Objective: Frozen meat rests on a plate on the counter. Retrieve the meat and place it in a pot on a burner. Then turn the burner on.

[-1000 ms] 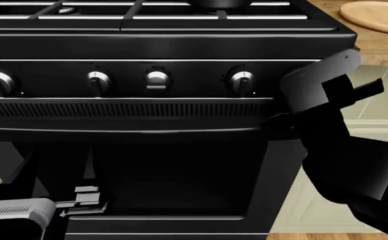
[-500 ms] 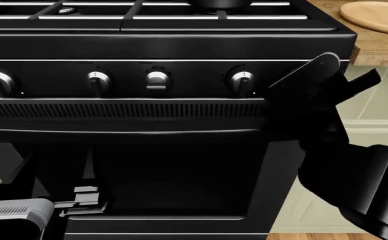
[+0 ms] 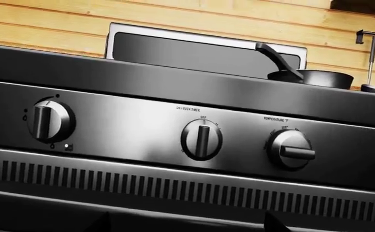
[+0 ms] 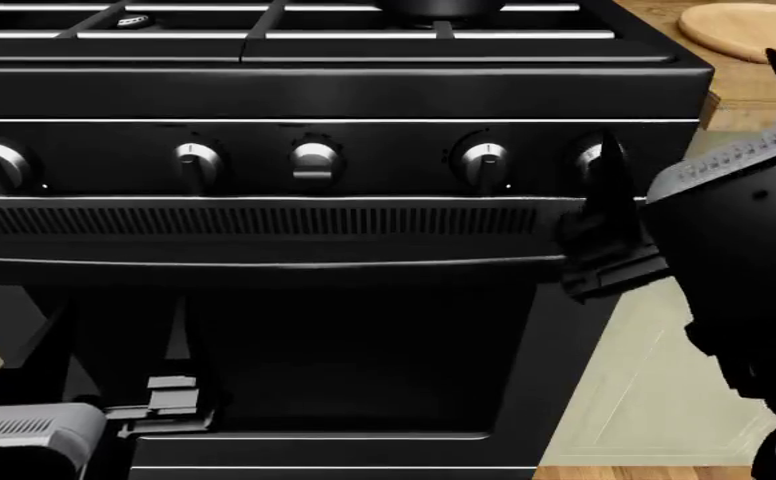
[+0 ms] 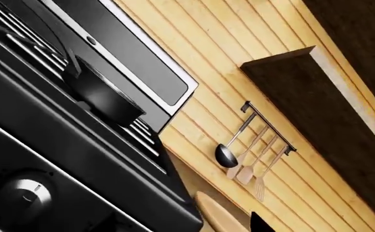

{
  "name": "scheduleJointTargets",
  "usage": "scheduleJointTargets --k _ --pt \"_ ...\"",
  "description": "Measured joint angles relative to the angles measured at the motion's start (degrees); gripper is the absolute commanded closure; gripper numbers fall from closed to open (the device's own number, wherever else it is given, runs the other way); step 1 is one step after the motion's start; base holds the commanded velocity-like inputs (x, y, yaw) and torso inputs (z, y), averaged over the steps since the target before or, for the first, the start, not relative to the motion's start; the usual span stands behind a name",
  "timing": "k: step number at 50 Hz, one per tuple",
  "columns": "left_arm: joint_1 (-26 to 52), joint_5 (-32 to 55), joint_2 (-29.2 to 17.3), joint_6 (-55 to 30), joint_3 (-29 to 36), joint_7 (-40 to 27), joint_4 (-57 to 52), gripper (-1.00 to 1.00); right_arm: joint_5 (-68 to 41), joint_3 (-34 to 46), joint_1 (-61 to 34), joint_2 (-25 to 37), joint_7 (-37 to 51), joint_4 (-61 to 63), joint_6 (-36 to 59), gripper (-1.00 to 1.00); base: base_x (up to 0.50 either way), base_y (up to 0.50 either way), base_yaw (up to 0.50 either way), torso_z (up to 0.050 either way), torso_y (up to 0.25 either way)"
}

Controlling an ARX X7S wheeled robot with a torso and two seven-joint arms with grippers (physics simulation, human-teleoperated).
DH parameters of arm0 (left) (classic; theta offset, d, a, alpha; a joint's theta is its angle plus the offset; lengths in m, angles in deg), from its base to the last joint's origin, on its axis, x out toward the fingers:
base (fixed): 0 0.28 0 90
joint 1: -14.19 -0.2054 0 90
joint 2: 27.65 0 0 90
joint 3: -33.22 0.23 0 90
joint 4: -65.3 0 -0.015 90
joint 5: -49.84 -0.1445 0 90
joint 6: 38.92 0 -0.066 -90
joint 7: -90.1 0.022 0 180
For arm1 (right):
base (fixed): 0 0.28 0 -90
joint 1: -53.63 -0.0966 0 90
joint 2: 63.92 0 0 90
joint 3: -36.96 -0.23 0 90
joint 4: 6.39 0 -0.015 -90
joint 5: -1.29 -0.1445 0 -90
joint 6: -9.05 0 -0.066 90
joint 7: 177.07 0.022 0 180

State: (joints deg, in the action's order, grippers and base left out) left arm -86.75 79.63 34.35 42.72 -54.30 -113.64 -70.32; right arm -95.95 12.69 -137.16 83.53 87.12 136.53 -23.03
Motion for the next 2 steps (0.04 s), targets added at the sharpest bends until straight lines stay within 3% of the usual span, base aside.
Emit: scheduleJointTargets --k 2 --pt "0.0 0.0 -0.1 0.0 0.0 0.0 -0.2 -1.0 -2.0 3.9 -4.4 1.2 1.0 1.3 -2.5 -1.0 0.0 0.0 0.0 0.0 0.0"
